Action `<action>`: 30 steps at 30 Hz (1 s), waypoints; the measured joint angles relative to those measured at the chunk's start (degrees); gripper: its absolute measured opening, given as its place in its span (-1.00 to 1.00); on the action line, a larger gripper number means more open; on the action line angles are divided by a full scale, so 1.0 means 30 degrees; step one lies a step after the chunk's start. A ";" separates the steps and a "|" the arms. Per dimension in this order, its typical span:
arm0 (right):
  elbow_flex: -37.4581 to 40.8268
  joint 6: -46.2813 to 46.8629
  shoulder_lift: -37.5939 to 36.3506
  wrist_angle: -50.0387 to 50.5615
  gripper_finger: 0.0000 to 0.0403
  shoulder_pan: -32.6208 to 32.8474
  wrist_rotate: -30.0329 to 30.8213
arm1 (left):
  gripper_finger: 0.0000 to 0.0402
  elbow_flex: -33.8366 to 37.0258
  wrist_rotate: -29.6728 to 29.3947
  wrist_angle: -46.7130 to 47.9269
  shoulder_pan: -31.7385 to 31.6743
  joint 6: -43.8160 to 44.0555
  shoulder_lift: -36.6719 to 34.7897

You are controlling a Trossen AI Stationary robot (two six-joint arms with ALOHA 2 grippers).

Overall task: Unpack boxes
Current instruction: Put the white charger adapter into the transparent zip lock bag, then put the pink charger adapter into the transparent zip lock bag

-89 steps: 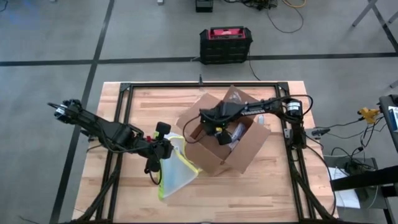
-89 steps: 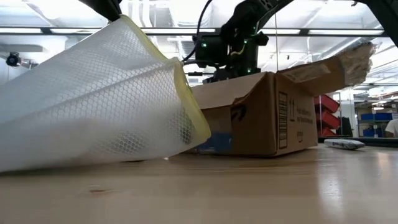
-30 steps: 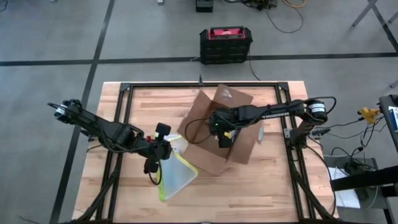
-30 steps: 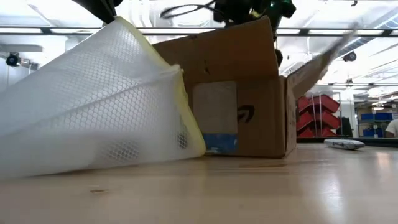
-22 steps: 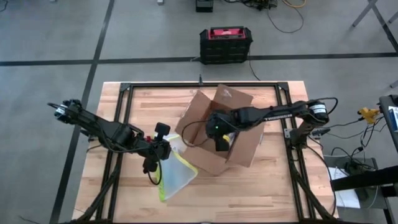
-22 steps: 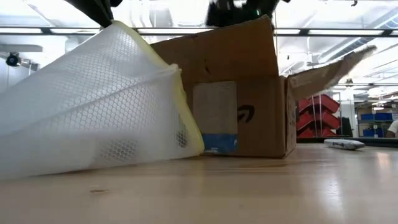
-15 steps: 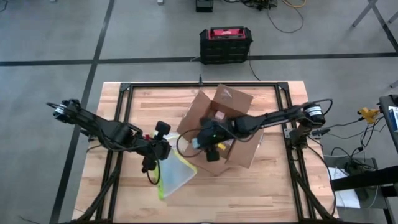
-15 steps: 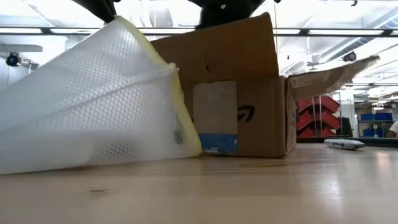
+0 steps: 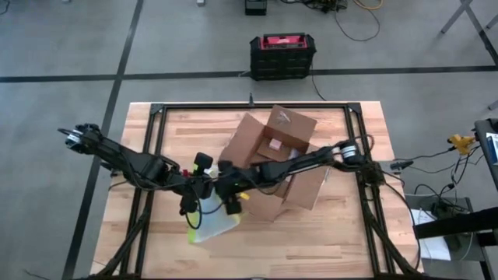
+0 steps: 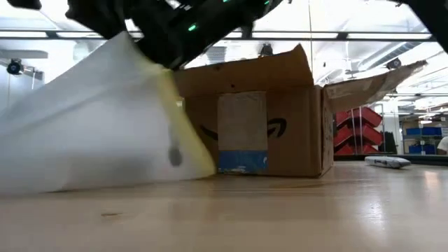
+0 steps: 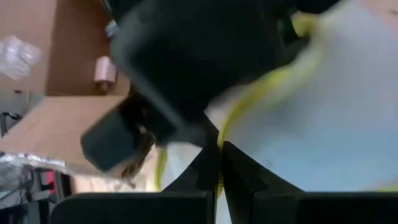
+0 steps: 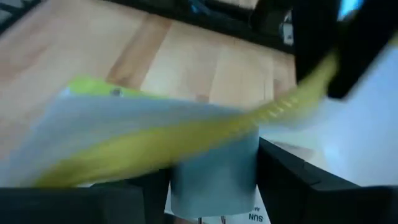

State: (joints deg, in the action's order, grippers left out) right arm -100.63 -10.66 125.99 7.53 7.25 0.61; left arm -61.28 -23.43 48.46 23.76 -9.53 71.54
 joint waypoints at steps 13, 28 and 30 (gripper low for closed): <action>-0.4773 0.0262 0.0625 0.7062 0.40 0.0094 0.0751 | -1.00 0.0795 0.0130 -0.0623 0.1011 0.2054 -0.1102; 0.1825 0.5835 -0.6481 1.6796 0.12 -0.0172 0.5590 | -1.00 0.2580 0.0122 -0.2782 0.1686 0.3000 -0.1191; 0.3616 0.7181 -0.7518 1.6690 0.04 -0.0704 0.8070 | -1.00 0.2609 0.0061 -0.3079 0.1686 0.2977 -0.1191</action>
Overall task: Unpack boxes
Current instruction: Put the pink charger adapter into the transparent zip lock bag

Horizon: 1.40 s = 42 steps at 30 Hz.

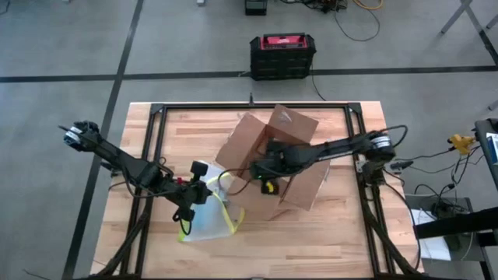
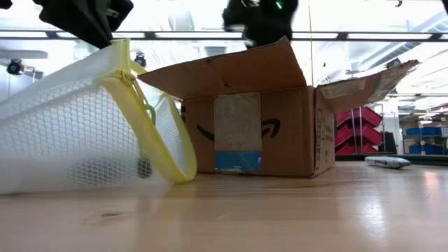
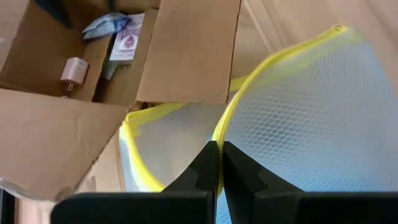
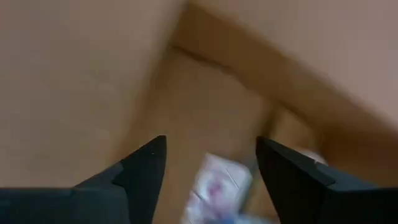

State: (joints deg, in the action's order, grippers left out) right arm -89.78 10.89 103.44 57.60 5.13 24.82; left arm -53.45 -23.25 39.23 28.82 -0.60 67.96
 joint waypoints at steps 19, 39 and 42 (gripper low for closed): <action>0.7805 0.0793 -0.0756 -0.9705 -0.99 -0.3304 0.4701 | -1.00 0.0007 -0.0633 -0.0903 -0.0058 0.2803 0.0146; 0.8675 1.3671 -0.0758 -0.9115 -1.00 -0.4957 0.3286 | -1.00 0.0007 -0.0633 -0.1231 -0.0058 0.3242 0.0146; 0.8074 1.4521 -0.0749 -0.7607 -1.00 -0.4957 0.2585 | -1.00 0.0007 -0.0633 -0.1261 -0.0058 0.3242 0.0146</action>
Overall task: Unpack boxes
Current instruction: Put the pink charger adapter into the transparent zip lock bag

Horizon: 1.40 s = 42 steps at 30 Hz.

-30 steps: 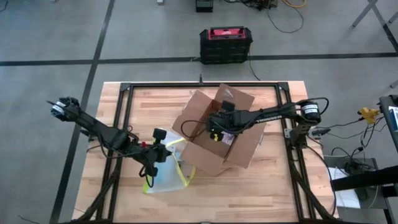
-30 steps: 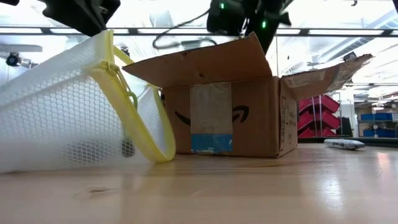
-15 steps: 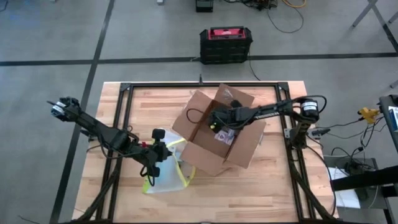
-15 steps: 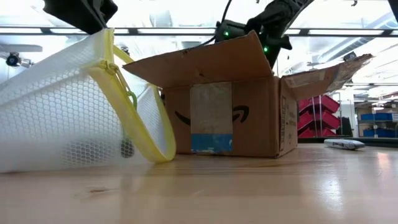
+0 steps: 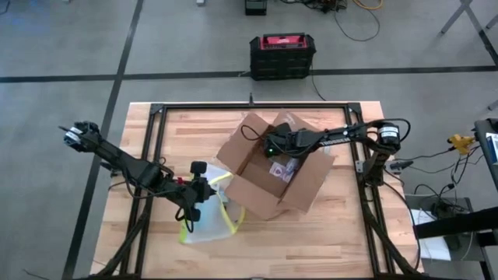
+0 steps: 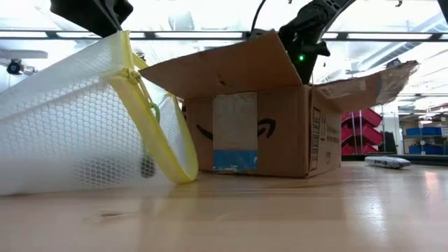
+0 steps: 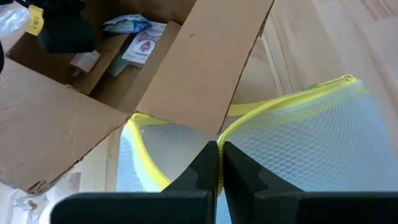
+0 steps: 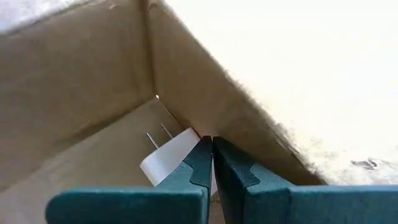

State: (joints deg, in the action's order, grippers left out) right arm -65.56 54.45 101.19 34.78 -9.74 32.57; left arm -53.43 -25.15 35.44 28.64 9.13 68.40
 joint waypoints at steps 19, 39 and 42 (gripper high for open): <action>-0.2397 -0.9069 0.1131 0.2654 -1.00 -0.0408 -0.3554 | -1.00 0.0000 0.0002 -0.0841 0.0007 -0.2227 0.0000; -0.7545 -1.1474 0.2005 0.8353 -0.99 0.1834 -0.7863 | -1.00 0.0000 0.0007 -0.0919 0.0000 -0.1494 0.0000; -0.7235 -1.1413 0.1878 0.8353 -0.94 0.1456 -0.7529 | -1.00 0.0000 0.0015 -0.0922 0.0007 -0.1374 0.0000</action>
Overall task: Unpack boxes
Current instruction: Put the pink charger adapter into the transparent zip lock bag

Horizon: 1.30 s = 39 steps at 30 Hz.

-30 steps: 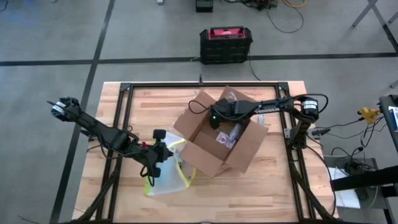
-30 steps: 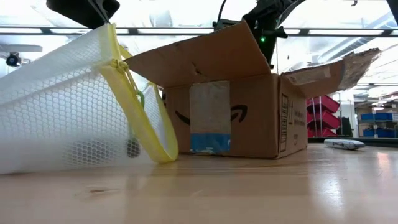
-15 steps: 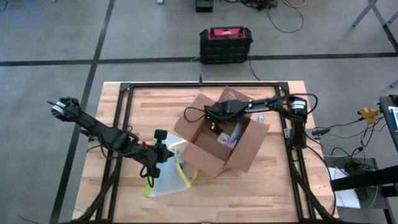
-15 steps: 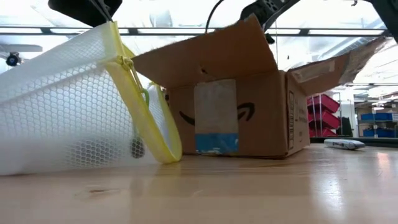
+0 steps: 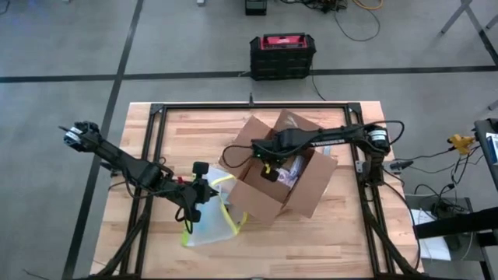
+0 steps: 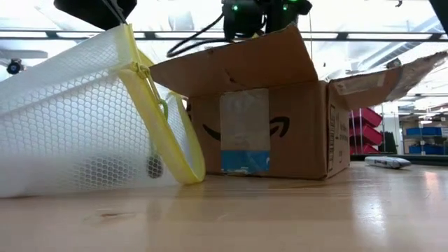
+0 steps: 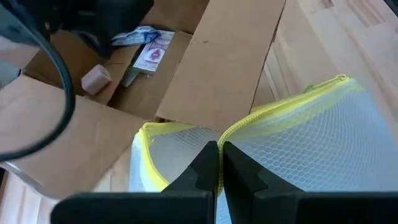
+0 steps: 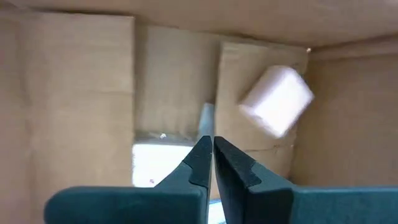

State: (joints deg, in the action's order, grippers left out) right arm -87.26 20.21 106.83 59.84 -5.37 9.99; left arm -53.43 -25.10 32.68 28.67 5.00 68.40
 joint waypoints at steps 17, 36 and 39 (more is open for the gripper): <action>0.0429 0.5462 0.2363 -0.0081 -0.97 -0.1631 0.4181 | -1.00 0.0000 0.0000 -0.0019 0.0000 0.0026 -0.0007; 0.0509 0.1247 -0.0481 0.1319 -1.00 0.2671 0.0751 | -1.00 0.0000 0.0000 0.0112 -0.0015 0.0012 -0.0007; 0.0509 -0.0333 -0.0525 0.2254 -0.98 0.2439 0.0389 | -1.00 0.0000 0.0000 0.0119 -0.0015 0.0012 -0.0007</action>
State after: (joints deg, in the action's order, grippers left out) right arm -85.73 19.21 105.25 66.60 1.95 11.15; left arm -53.43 -25.10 33.04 28.62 5.04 68.38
